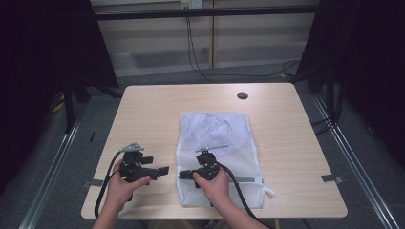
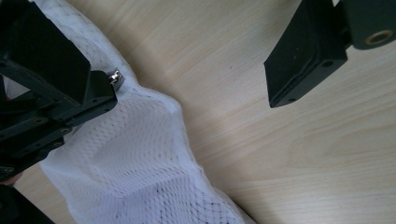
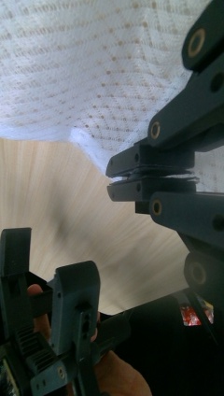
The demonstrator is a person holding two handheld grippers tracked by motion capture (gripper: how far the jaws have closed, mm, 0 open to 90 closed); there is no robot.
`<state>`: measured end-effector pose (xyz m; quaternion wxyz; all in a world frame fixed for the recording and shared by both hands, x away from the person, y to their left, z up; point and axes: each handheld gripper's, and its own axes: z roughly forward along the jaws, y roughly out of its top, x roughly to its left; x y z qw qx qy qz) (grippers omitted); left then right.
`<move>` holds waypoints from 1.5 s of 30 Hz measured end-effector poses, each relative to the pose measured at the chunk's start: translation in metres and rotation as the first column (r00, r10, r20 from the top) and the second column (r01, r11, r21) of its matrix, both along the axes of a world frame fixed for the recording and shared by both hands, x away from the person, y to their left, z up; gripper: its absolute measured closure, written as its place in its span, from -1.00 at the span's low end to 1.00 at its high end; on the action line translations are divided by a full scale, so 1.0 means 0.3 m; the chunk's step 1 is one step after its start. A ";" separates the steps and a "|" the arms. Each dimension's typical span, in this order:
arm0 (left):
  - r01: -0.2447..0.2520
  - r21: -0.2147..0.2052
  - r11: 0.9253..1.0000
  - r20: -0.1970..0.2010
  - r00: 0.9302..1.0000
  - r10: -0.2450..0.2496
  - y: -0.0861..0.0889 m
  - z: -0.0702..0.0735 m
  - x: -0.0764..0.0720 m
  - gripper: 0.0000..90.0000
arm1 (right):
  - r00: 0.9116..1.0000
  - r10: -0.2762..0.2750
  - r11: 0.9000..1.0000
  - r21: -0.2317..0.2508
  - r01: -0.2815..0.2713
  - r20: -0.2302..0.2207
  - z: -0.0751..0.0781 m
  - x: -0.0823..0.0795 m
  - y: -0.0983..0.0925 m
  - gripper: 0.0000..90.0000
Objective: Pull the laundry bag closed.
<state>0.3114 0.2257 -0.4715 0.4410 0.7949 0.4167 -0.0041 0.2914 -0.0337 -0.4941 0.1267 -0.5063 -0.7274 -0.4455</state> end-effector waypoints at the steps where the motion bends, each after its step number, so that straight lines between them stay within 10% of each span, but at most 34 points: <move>1: 0.015 -0.009 1.000 -0.012 1.000 -0.015 -0.004 -0.003 -0.001 -0.85 | 1.000 -0.006 1.000 0.014 0.006 0.000 0.006 0.001 -0.007 0.94; 45: 0.182 -0.100 0.978 -0.128 0.973 -0.194 -0.131 -0.049 -0.031 -0.29 | 0.999 -0.043 0.995 0.089 0.040 0.032 0.067 0.001 -0.045 0.94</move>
